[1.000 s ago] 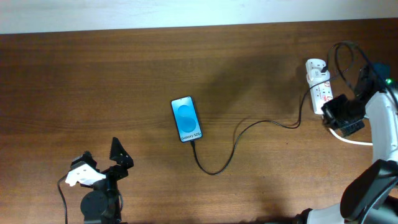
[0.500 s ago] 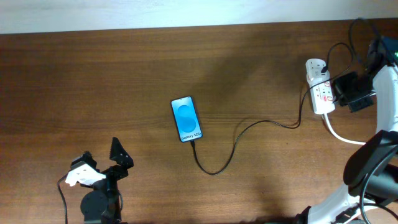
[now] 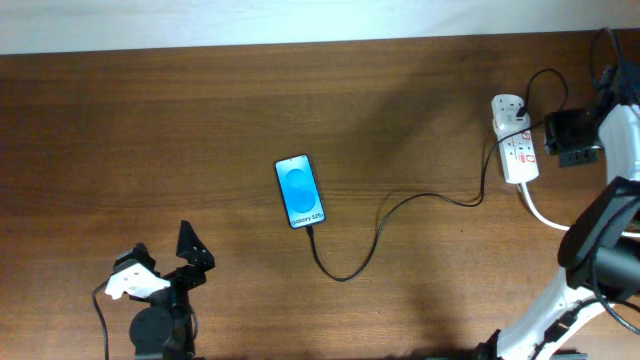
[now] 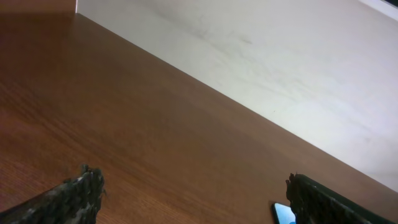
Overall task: Plug charger to phone and switch on socket
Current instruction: 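Lower the right gripper onto the power strip's red switch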
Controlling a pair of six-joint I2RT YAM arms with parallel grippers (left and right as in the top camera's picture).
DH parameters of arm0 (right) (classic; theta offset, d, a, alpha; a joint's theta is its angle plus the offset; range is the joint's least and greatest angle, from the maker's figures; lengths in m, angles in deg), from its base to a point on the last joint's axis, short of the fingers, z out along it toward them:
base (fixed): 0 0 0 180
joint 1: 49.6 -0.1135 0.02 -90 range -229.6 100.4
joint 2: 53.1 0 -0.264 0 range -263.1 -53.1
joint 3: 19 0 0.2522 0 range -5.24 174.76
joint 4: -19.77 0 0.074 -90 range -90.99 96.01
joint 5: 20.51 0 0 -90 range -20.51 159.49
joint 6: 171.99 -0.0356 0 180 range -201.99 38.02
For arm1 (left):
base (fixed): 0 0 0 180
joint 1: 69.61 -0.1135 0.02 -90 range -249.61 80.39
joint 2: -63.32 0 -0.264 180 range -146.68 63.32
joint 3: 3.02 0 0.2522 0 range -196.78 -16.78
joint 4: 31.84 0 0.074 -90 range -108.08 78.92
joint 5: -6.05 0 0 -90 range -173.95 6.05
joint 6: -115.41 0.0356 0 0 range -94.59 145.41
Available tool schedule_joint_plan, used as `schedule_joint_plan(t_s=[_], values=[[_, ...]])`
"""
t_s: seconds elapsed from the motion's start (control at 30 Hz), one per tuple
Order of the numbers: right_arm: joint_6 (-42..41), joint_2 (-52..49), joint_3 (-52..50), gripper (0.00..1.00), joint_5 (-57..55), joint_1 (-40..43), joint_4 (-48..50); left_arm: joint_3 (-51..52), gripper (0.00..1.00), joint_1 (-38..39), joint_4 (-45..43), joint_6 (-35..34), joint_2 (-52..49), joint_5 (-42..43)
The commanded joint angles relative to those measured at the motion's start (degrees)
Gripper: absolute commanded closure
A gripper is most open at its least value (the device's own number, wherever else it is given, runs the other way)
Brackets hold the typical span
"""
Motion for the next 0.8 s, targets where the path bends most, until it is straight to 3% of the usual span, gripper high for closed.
schedule_joint_plan(t_s=[0.0,0.77], values=[[-3.96,-2.19,1.07,0.96,2.01,-2.93,3.04,0.59,0.01,0.20,-0.20,-0.46,0.17,0.02],[-5.55,-5.25,1.07,0.96,-3.45,-4.74,10.64,0.59,0.01,0.20,-0.20,-0.46,0.17,0.02]])
